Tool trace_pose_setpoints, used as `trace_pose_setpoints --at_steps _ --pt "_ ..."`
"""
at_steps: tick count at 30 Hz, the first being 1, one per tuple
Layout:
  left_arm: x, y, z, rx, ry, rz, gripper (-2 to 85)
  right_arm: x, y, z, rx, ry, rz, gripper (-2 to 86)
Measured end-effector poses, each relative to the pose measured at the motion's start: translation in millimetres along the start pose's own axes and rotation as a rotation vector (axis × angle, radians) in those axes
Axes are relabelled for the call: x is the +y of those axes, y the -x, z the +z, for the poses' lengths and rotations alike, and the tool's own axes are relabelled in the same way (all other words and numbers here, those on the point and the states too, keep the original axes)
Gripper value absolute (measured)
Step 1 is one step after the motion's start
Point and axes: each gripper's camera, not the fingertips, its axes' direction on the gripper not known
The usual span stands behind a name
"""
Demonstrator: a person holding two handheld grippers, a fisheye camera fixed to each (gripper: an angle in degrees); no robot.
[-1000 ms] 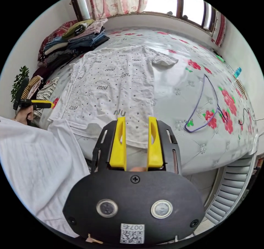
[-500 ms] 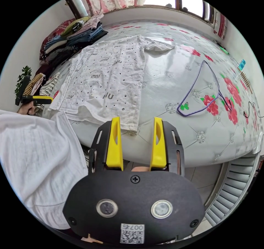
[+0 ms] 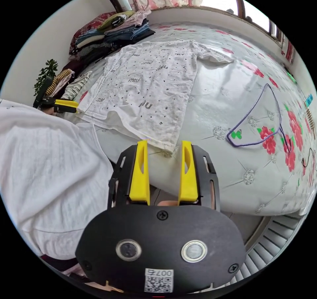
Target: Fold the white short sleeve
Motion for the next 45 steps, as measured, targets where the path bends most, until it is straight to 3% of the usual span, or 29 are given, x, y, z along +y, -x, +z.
trace_pose_setpoints --at_steps 5,14,21,28,45 --pt "12 19 -13 -0.049 -0.040 -0.091 3.2 -21 8 14 0.110 0.050 -0.008 4.8" --pt "43 9 -63 -0.042 -0.143 0.058 11.2 -52 -4 16 0.015 0.046 0.017 7.2" --pt "-1 -16 -15 0.005 0.011 0.106 9.4 -83 3 48 0.093 0.087 0.030 3.1" --pt "8 8 -35 0.018 -0.025 0.044 -0.2 -112 4 60 0.145 0.147 0.018 0.1" --pt "85 125 -114 0.103 -0.135 -0.276 -1.0 -130 -28 25 0.065 0.033 0.042 -0.3"
